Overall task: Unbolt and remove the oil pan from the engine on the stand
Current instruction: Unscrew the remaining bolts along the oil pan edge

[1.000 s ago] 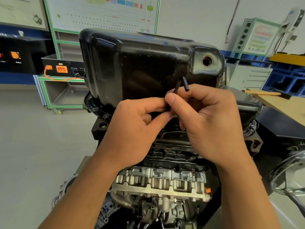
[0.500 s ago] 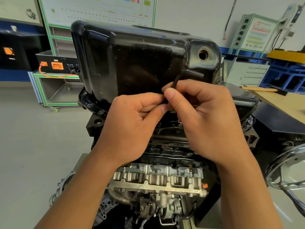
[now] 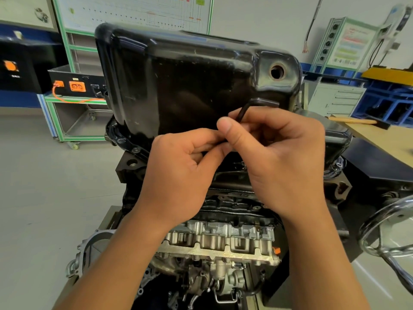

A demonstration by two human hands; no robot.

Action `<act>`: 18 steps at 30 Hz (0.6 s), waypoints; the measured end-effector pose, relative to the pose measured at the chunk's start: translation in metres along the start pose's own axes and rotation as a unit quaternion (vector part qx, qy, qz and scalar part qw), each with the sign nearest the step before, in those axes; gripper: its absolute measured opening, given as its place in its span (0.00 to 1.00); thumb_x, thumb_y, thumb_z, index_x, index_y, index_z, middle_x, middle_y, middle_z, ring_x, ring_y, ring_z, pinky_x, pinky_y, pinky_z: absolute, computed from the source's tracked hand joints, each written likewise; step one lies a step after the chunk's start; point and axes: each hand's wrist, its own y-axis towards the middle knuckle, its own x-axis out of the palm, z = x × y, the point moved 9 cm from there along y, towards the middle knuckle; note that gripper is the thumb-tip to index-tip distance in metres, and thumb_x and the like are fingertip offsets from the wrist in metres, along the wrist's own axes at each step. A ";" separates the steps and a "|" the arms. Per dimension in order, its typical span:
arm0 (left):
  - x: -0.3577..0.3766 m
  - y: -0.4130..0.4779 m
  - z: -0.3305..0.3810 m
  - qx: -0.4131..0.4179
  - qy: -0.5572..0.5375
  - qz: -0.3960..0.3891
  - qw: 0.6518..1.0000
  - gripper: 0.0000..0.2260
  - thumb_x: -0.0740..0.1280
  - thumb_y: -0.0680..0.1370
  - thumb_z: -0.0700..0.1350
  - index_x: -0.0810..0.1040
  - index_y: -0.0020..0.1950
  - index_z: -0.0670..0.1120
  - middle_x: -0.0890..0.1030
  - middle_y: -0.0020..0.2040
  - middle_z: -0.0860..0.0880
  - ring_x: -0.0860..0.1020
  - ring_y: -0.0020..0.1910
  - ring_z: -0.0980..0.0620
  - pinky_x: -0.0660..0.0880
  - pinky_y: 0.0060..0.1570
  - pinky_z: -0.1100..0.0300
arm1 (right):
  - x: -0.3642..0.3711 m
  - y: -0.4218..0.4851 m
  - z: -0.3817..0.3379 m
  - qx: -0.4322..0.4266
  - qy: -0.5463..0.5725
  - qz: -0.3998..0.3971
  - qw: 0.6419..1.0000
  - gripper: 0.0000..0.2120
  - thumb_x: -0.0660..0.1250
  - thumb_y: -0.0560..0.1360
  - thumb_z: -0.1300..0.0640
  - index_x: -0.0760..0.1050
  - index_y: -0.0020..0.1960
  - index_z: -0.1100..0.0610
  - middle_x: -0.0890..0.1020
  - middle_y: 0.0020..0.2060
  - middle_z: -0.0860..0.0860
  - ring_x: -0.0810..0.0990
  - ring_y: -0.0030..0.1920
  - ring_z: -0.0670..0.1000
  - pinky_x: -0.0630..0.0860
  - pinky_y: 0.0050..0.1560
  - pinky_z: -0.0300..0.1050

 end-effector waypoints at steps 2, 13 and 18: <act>0.001 0.000 0.001 0.005 0.006 0.007 1.000 0.09 0.70 0.78 0.37 0.83 0.58 0.43 0.84 0.50 0.57 0.84 0.48 0.63 0.79 0.48 0.70 | -0.005 0.000 0.001 0.000 0.007 0.040 0.999 0.04 0.78 0.72 0.60 0.83 0.41 0.57 0.84 0.34 0.51 0.81 0.35 0.54 0.78 0.35 0.43; -0.006 -0.001 0.002 0.015 0.040 0.048 0.998 0.07 0.70 0.78 0.39 0.83 0.54 0.47 0.85 0.41 0.57 0.81 0.31 0.62 0.74 0.33 0.73 | -0.001 -0.004 -0.009 -0.033 -0.069 0.096 0.992 0.11 0.74 0.76 0.59 0.81 0.36 0.61 0.79 0.27 0.52 0.76 0.29 0.48 0.72 0.31 0.40; -0.007 -0.003 0.003 0.023 0.048 0.056 0.997 0.06 0.70 0.78 0.41 0.84 0.53 0.45 0.84 0.39 0.56 0.82 0.32 0.59 0.75 0.32 0.71 | 0.001 -0.004 -0.012 -0.021 -0.090 0.089 0.992 0.12 0.73 0.76 0.59 0.81 0.35 0.62 0.79 0.26 0.52 0.76 0.28 0.49 0.72 0.29 0.41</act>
